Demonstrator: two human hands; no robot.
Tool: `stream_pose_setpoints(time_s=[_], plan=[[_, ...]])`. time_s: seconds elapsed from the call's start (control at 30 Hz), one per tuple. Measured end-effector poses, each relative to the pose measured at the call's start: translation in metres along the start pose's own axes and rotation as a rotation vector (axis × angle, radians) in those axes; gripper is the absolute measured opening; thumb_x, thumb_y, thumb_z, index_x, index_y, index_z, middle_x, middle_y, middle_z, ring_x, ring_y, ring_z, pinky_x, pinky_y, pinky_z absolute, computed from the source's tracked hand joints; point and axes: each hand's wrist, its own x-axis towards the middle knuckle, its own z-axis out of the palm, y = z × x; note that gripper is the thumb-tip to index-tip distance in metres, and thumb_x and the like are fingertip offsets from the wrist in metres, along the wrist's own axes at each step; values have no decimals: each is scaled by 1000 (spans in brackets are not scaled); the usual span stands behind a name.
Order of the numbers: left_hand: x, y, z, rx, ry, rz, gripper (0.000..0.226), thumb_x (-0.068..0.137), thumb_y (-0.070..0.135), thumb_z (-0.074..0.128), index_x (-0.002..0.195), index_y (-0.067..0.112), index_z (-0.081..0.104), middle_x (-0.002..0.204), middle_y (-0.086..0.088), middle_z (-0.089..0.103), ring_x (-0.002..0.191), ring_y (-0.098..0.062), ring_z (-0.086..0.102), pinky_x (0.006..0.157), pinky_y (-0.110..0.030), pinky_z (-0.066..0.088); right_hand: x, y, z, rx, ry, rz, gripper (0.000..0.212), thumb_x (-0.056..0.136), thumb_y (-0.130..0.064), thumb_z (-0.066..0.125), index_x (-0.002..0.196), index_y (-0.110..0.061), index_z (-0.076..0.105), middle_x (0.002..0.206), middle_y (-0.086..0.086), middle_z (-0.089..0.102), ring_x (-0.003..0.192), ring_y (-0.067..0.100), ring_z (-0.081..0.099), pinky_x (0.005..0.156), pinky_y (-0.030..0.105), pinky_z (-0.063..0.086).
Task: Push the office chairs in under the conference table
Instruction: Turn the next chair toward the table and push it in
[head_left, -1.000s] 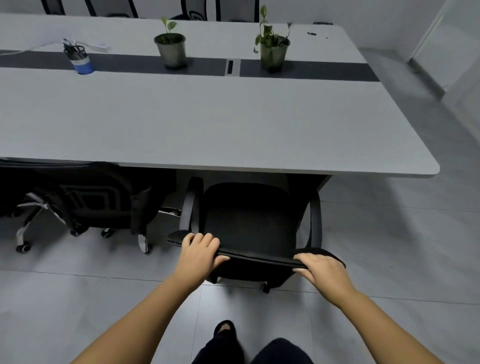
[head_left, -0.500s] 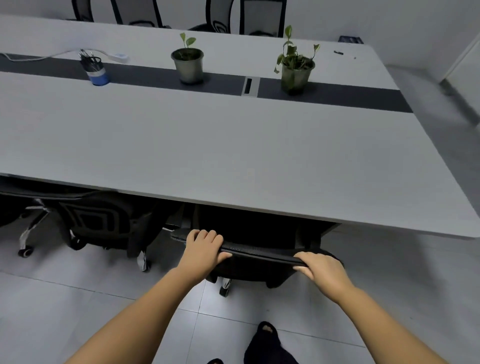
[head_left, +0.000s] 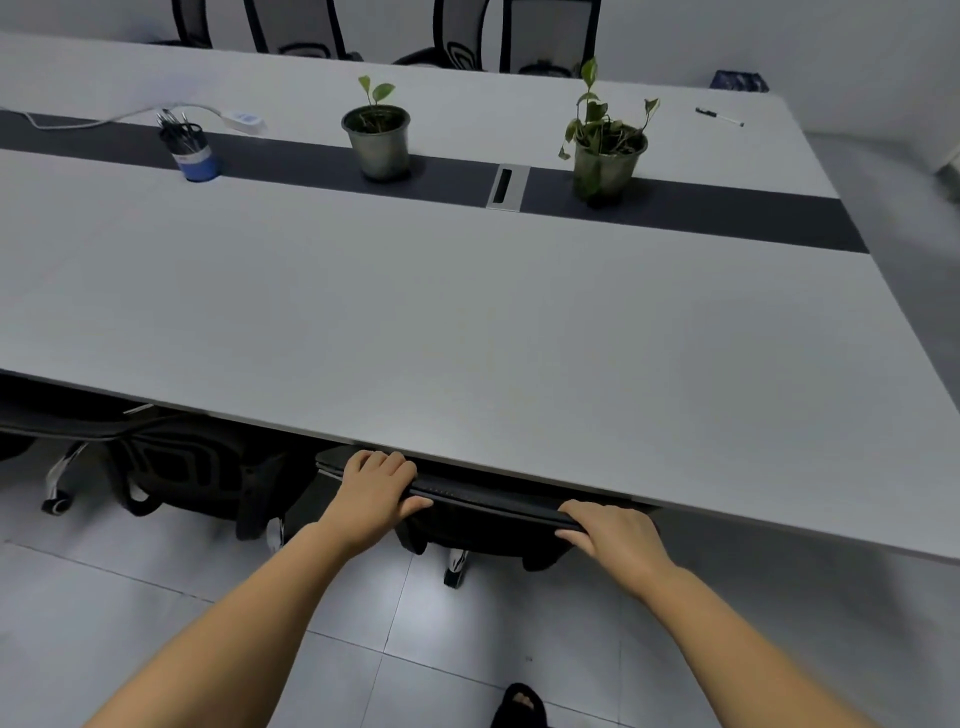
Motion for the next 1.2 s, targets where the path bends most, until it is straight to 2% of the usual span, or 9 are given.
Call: stream_pose_setpoints(time_s=[0.27, 0.43, 0.53, 0.6, 0.67, 0.77, 0.9, 1.03, 1.2], plan=[[-1, -5, -3, -34, -43, 19, 46, 74, 59, 36, 72, 18, 58, 67, 2, 59, 62, -23, 60, 79, -29, 28, 2, -10, -4, 53, -40, 60, 32, 89, -47, 46, 113, -26, 52, 104, -4, 67, 93, 18, 60, 71, 31, 41], [-1, -4, -29, -116, -329, -26, 78, 68, 72, 17, 107, 15, 54, 108, -4, 58, 104, -25, 51, 96, -37, 30, -11, -21, -14, 187, -76, 157, 48, 89, -40, 50, 133, -24, 41, 134, -2, 51, 118, 18, 48, 99, 32, 38], [-2, -5, -49, -174, -423, -7, 57, 85, 61, 40, 123, 19, 48, 124, -1, 55, 119, -19, 45, 109, -40, 20, -29, -36, -28, 422, -13, 228, 54, 88, -39, 53, 136, -25, 36, 140, -6, 43, 126, 12, 41, 105, 30, 34], [-10, -3, -67, -276, -350, 7, 59, 85, 60, 40, 128, 21, 46, 129, 2, 55, 124, -16, 44, 113, -41, 16, -43, -53, -44, 645, 71, 278, 50, 88, -34, 56, 134, -28, 38, 136, -9, 45, 124, 8, 42, 105, 29, 34], [-25, 3, -91, -479, -228, -26, 59, 83, 59, 39, 128, 22, 48, 127, 6, 56, 121, -11, 47, 109, -35, 25, -59, -71, -57, 898, 167, 312, 43, 88, -25, 57, 128, -30, 43, 130, -10, 51, 118, 3, 48, 103, 28, 38], [-60, 17, -120, -887, -70, -143, 28, 88, 35, 53, 116, 34, 53, 113, 18, 61, 108, 3, 54, 92, -24, 44, -92, -97, -67, 1132, 308, 331, 38, 87, -11, 56, 120, -28, 49, 122, -8, 57, 107, -1, 57, 88, 11, 45], [-120, 33, -128, -1264, 76, -328, 28, 75, 46, 54, 101, 40, 60, 105, 9, 67, 97, -7, 63, 86, -19, 48, -139, -120, -61, 1233, 441, 380, 40, 86, -4, 55, 120, -25, 49, 120, -5, 60, 105, -1, 59, 78, 5, 44], [-151, 46, -112, -1339, 87, -374, 25, 76, 30, 55, 98, 41, 62, 103, 6, 67, 91, -14, 65, 78, -22, 52, -177, -133, -48, 1226, 554, 469, 42, 85, -5, 55, 117, -32, 50, 115, -9, 63, 106, 0, 58, 81, 6, 45], [-146, 62, -115, -1310, -17, -229, 35, 69, 46, 52, 104, 44, 57, 107, 9, 64, 95, -10, 63, 81, -18, 50, -207, -151, -29, 1231, 698, 586, 40, 85, -10, 56, 115, -36, 50, 111, -9, 65, 104, 1, 59, 84, 10, 47]])
